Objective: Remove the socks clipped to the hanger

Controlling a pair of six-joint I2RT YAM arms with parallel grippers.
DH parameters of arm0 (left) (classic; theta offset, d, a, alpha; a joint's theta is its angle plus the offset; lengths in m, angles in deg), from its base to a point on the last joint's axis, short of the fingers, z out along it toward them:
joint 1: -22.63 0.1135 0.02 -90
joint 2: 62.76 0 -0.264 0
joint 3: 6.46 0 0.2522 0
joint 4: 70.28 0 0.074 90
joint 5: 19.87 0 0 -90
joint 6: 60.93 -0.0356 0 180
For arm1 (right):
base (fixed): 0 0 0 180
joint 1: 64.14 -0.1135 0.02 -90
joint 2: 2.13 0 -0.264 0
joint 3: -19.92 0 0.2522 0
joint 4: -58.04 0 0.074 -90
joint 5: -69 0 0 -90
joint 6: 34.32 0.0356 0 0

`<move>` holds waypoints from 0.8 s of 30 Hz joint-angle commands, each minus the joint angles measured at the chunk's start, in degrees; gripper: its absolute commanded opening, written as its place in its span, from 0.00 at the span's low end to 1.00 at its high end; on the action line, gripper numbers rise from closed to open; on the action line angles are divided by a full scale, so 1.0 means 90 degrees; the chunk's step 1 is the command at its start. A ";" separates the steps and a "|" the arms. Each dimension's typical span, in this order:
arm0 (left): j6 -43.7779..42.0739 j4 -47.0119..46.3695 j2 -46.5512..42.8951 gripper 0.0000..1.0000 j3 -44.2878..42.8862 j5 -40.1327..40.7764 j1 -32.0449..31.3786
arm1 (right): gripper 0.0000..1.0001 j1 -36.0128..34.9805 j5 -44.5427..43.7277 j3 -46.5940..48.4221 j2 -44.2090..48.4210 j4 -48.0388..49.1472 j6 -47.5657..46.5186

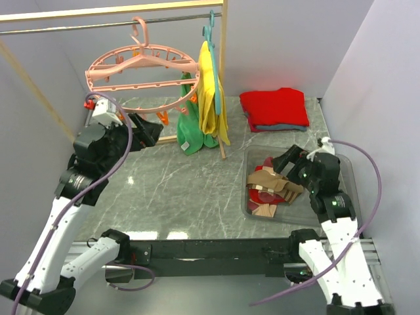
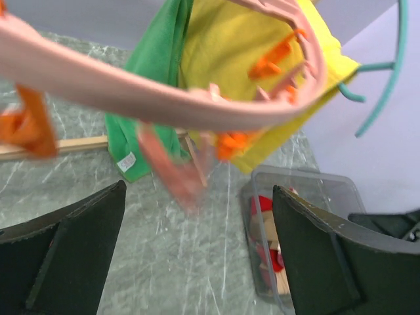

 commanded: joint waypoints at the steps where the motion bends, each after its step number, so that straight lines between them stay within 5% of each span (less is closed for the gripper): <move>1: -0.0238 0.0606 -0.0311 0.96 -0.0422 -0.0485 -0.0001 | 1.00 -0.1196 -0.0654 0.0850 -0.0573 -0.0175 -0.0331; 10: 0.0201 0.0180 -0.1247 0.97 -0.0180 -0.2658 -0.0001 | 1.00 -0.3818 -0.1428 0.1144 -0.1453 0.0937 0.0206; 15: 0.1507 -0.1857 -0.1649 0.96 0.1623 -0.3688 -0.0001 | 1.00 -0.4969 -0.1593 0.1114 -0.2008 0.1533 0.0362; 24: 0.2241 -0.3765 -0.1893 0.96 0.2945 -0.4108 -0.0195 | 1.00 -0.5850 -0.0941 0.0101 -0.1777 0.3327 0.0645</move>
